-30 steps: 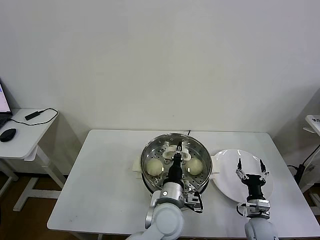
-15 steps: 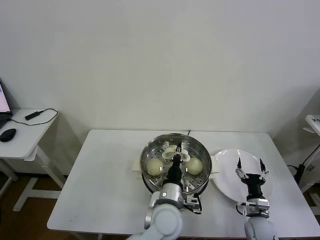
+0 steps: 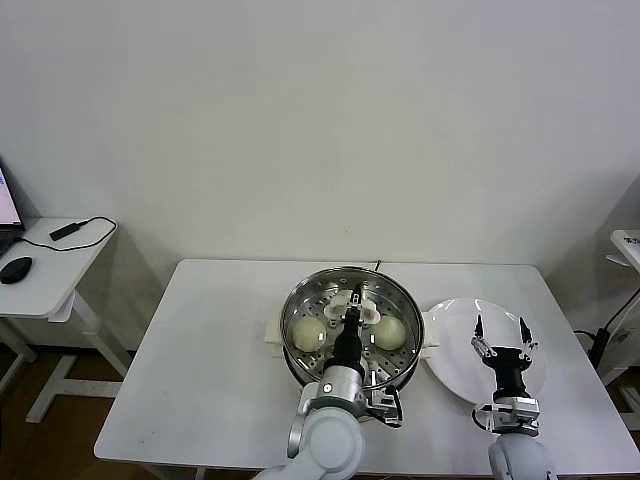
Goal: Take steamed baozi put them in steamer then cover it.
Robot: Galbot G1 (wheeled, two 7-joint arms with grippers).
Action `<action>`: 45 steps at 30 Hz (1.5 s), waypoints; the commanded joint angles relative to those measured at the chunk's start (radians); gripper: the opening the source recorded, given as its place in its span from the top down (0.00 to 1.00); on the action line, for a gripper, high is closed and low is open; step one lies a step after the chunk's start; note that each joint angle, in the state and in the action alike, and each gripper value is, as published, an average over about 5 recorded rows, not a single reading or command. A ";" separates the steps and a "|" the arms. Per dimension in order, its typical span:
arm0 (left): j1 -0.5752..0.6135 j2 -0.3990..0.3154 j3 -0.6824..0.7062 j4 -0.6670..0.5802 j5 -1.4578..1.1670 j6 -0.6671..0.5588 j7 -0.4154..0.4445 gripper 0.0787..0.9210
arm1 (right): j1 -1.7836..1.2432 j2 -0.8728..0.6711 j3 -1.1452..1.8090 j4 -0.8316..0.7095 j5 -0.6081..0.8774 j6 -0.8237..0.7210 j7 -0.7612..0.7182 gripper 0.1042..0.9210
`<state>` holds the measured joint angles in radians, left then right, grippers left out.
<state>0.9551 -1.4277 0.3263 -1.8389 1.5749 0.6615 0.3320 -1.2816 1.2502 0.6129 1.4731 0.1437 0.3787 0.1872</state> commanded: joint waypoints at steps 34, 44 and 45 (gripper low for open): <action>0.189 0.274 -0.281 -0.519 -0.478 -0.022 -0.081 0.12 | 0.010 -0.020 -0.007 -0.003 0.043 0.000 -0.018 0.12; 0.174 0.194 -0.699 -0.260 -1.450 -0.355 -0.486 0.12 | -0.030 -0.066 -0.036 0.077 0.216 -0.094 -0.060 0.12; 0.179 0.190 -0.716 -0.222 -1.502 -0.408 -0.484 0.12 | -0.035 -0.070 -0.034 0.086 0.229 -0.112 -0.069 0.12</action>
<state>1.1129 -1.2164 0.0033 -2.2252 0.9672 0.5596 0.1431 -1.2918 1.2095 0.5869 1.4992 0.2356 0.3492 0.1557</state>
